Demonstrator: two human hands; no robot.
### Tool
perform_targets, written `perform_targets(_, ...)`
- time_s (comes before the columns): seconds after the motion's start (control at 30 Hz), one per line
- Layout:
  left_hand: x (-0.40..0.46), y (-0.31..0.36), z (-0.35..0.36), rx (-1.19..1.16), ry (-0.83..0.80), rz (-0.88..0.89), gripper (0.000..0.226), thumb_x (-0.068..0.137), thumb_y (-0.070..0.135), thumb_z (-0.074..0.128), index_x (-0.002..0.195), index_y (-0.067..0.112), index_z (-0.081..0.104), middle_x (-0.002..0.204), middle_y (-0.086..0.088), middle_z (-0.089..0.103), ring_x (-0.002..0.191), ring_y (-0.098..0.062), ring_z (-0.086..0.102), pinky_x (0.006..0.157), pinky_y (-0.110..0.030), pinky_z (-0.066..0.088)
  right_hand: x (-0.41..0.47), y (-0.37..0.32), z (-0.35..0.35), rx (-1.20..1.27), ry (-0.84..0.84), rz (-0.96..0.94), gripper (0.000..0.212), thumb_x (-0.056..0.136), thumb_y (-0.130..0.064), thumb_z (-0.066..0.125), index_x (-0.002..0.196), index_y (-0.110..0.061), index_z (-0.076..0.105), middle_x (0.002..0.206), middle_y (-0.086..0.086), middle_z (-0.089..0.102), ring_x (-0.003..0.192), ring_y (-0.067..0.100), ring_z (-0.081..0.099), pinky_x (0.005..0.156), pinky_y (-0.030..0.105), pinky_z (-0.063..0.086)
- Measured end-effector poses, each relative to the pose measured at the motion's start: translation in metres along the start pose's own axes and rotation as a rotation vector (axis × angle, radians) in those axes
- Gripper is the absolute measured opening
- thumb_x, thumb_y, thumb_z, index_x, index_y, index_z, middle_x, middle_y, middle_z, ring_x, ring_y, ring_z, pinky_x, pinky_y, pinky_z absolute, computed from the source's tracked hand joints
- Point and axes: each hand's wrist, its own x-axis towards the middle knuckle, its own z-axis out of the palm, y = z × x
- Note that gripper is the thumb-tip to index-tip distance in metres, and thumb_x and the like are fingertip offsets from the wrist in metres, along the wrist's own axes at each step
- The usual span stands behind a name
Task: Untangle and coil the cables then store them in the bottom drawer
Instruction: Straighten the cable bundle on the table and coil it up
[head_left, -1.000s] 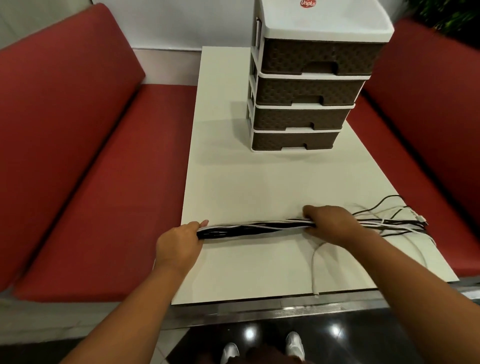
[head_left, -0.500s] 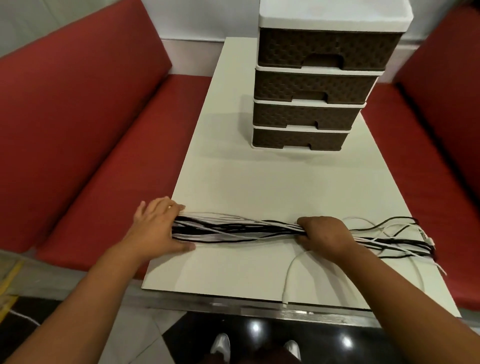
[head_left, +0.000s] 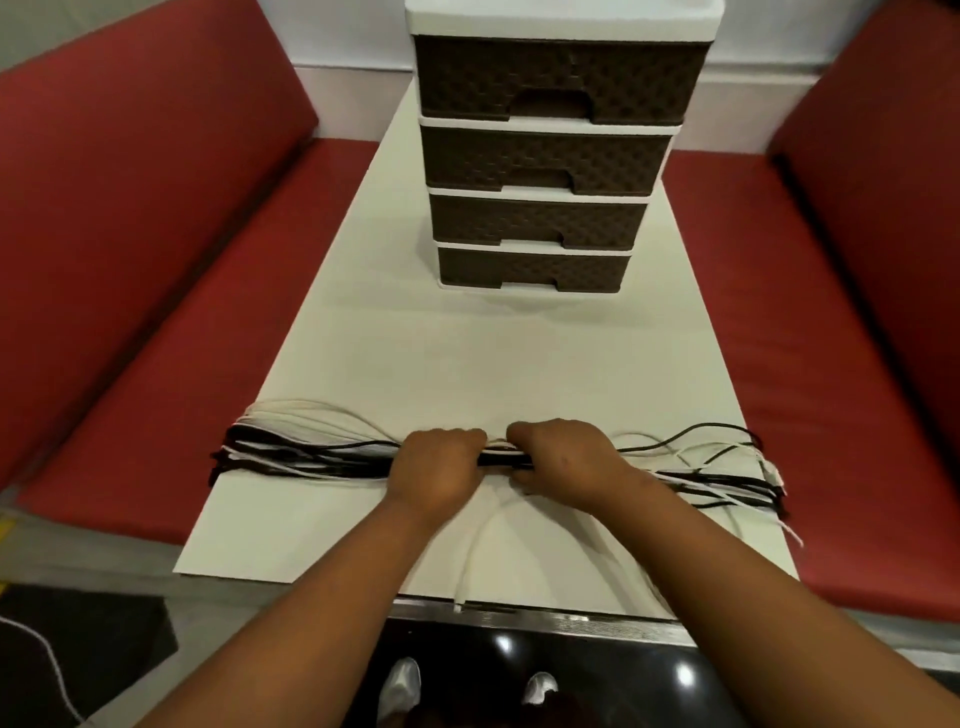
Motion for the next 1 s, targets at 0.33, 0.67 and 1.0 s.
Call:
perform_targets(0.33,-0.001,-0.001,0.015,0.029,0.07,-0.092,0.025,0.075,0.034,0.05,0.068,0.015,0.065,0.06,-0.005,0.065,0.054,-0.032,0.061,0.049,-0.028,0.036,-0.074,0.146,-0.048,-0.077,0.004,0.304,0.015,0.08,-0.024,0.057,0.094,-0.028,0.052,0.076,-0.006,0.06,0.07,0.023,0.056,0.06,0.032,0.038)
perform_targets(0.67,-0.002,-0.001,0.016,0.031,0.096,-0.111,0.026,0.074,0.033,0.049,0.075,0.015,0.067,0.068,-0.006,0.068,0.063,-0.033,0.064,0.053,-0.029,0.036,-0.098,0.176,-0.027,0.15,-0.04,0.44,0.08,0.066,-0.057,0.079,0.135,-0.031,0.045,0.129,0.0,0.051,0.122,0.027,0.046,0.098,0.046,0.044)
perform_targets(1.0,-0.002,0.002,0.014,0.023,0.044,-0.135,0.039,0.077,0.038,0.042,0.09,0.016,0.071,0.08,-0.007,0.071,0.075,-0.033,0.066,0.06,-0.034,0.044,-0.094,0.065,0.04,0.175,0.287,0.009,0.013,0.083,-0.026,0.068,0.084,-0.013,0.065,0.083,0.004,0.059,0.08,0.025,0.057,0.065,0.033,0.046)
